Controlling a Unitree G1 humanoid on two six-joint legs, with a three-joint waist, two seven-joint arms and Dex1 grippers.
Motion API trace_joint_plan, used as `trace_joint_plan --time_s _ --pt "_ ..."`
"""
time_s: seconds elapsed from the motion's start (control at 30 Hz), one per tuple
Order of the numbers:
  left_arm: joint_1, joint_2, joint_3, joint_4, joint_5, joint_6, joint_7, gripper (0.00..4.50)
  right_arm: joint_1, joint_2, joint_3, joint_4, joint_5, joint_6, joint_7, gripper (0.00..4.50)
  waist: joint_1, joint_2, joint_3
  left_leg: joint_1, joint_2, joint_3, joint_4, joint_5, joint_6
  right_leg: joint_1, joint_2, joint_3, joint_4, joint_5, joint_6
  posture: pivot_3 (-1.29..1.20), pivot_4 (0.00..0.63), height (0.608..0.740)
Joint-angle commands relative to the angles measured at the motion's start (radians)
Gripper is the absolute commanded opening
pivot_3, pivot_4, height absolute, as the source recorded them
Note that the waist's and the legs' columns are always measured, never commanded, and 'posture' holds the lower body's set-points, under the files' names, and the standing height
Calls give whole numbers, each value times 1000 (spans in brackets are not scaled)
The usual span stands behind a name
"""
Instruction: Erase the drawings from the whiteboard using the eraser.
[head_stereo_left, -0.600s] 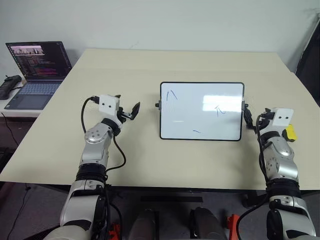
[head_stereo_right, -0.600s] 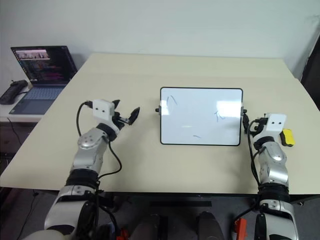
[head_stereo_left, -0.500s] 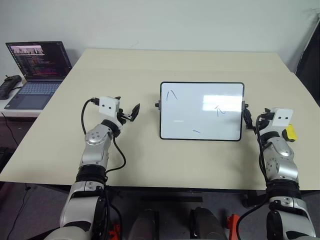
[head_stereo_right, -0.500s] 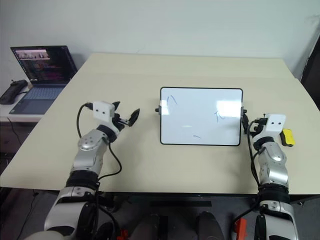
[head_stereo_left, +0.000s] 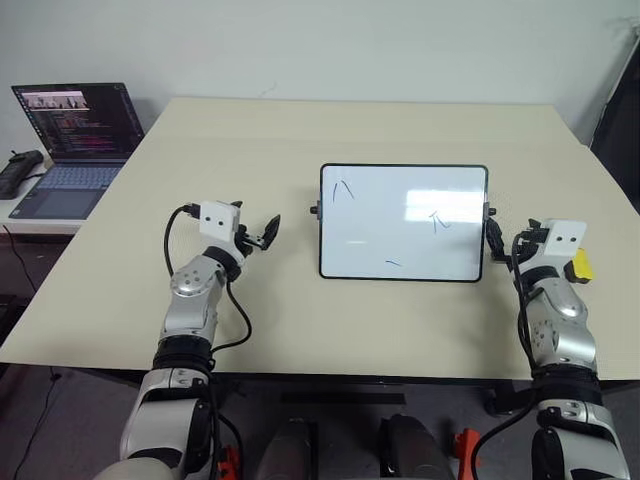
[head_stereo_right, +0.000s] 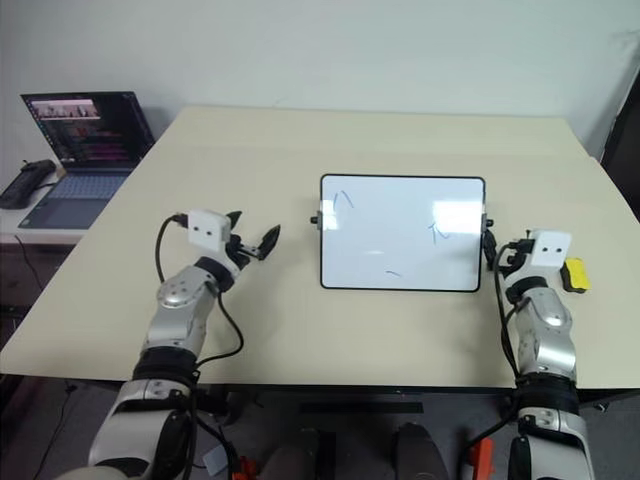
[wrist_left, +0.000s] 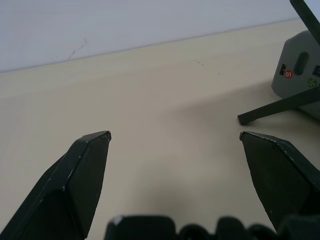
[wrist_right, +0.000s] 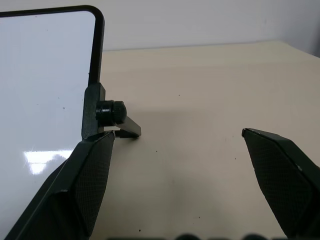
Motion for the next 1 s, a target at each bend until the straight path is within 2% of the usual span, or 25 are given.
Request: trace_joint_plan --time_s 0.03,0.23,0.37,0.47,0.6,0.8,0.9,1.0 --pt "4 -2 -2 -66 -7 -7 -9 4500 18 -34 -28 -32 15 -8 14 4470 1 0 0 0 0 0 0 0 0 0 0 0 0 0 0 0 150 740" --pt "38 62 24 -179 -102 65 -158 4500 36 -110 -59 -75 43 42 48 4470 -1 0 0 0 0 0 0 0 0 0 0 0 0 0 0 0 150 740" --pt "106 181 29 -395 -293 286 -393 4500 38 -191 -103 -101 83 100 88 4470 -4 0 0 0 1 1 0 0 0 0 0 0 0 0 0 0 150 740" --pt "135 273 -48 -638 -445 513 -546 4500 60 -286 -167 -133 131 221 105 4470 1 1 1 -1 1 0 0 0 0 0 0 0 -1 0 -1 0 150 740" --pt "80 219 -158 -751 -502 628 -577 4500 79 -384 -156 -38 111 307 163 4470 17 1 1 0 0 0 1 0 0 3 -1 -1 -2 -2 1 0 150 740" --pt "-7 42 -306 -695 -440 627 -566 4500 16 -470 -125 165 84 324 266 4470 2 1 1 0 0 2 2 0 0 3 0 1 -2 -3 3 0 150 740" --pt "-17 -14 -334 -686 -427 619 -567 4500 -37 -500 -101 279 63 315 311 4470 -10 2 1 0 0 4 2 0 1 2 0 2 -2 -2 2 0 150 740" --pt "-10 -28 -337 -697 -422 623 -569 4500 -67 -515 -78 335 54 302 370 4470 -16 2 1 0 1 4 1 0 1 1 0 3 -2 -2 2 0 150 740"
